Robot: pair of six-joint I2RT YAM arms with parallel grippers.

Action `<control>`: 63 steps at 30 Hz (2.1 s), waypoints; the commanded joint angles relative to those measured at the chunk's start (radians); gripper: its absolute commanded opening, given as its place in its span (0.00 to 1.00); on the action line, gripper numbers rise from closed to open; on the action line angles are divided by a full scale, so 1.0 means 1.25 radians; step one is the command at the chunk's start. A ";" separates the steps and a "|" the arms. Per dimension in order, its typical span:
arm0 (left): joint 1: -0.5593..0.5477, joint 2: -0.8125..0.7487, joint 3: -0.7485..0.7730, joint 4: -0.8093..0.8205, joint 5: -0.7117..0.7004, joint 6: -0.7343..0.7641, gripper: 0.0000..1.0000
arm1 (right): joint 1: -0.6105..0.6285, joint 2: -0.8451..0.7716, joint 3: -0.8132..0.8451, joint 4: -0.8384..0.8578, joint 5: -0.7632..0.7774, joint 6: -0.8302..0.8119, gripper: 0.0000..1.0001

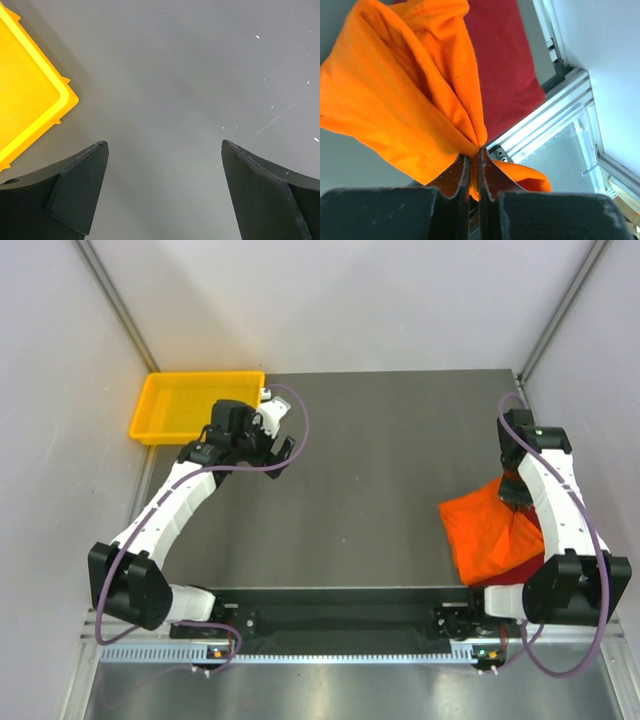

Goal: Fold and stack the t-shirts
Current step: Neatly place the folded tshirt to the corner

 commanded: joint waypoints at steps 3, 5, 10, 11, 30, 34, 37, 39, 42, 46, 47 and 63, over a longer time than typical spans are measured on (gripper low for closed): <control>0.004 -0.028 0.028 0.007 0.007 0.010 0.99 | -0.002 0.008 0.046 -0.107 0.069 0.026 0.00; 0.004 -0.030 0.028 0.007 0.010 0.009 0.99 | -0.010 0.025 0.045 -0.108 0.074 0.031 0.00; 0.004 -0.028 0.031 0.007 0.026 0.004 0.99 | -0.064 0.075 0.012 -0.062 0.064 0.025 0.00; 0.004 -0.030 0.034 0.005 0.029 0.004 0.99 | -0.077 0.081 0.003 -0.047 0.058 0.015 0.00; 0.003 -0.043 0.056 -0.012 0.058 -0.006 0.99 | -0.191 0.311 -0.007 0.056 0.005 -0.026 0.00; 0.003 -0.044 0.054 -0.014 0.052 -0.002 0.99 | -0.238 0.337 -0.027 0.109 0.008 -0.039 0.00; 0.003 -0.044 0.054 -0.020 0.051 -0.001 0.99 | -0.264 0.349 -0.040 0.146 0.022 -0.048 0.00; 0.003 -0.040 0.052 -0.020 0.048 0.001 0.99 | -0.268 0.339 -0.043 0.169 0.054 -0.066 0.00; 0.003 -0.038 0.047 -0.009 0.044 0.001 0.99 | -0.274 0.348 -0.048 0.194 0.112 -0.108 0.00; 0.003 -0.035 0.045 -0.007 0.048 -0.006 0.99 | -0.288 0.354 -0.065 0.221 0.111 -0.144 0.00; 0.004 -0.035 0.043 -0.007 0.047 -0.004 0.99 | -0.303 0.349 -0.069 0.229 0.112 -0.143 0.00; 0.003 -0.024 0.041 0.001 0.040 -0.002 0.99 | -0.400 0.256 -0.110 0.319 0.181 -0.170 0.00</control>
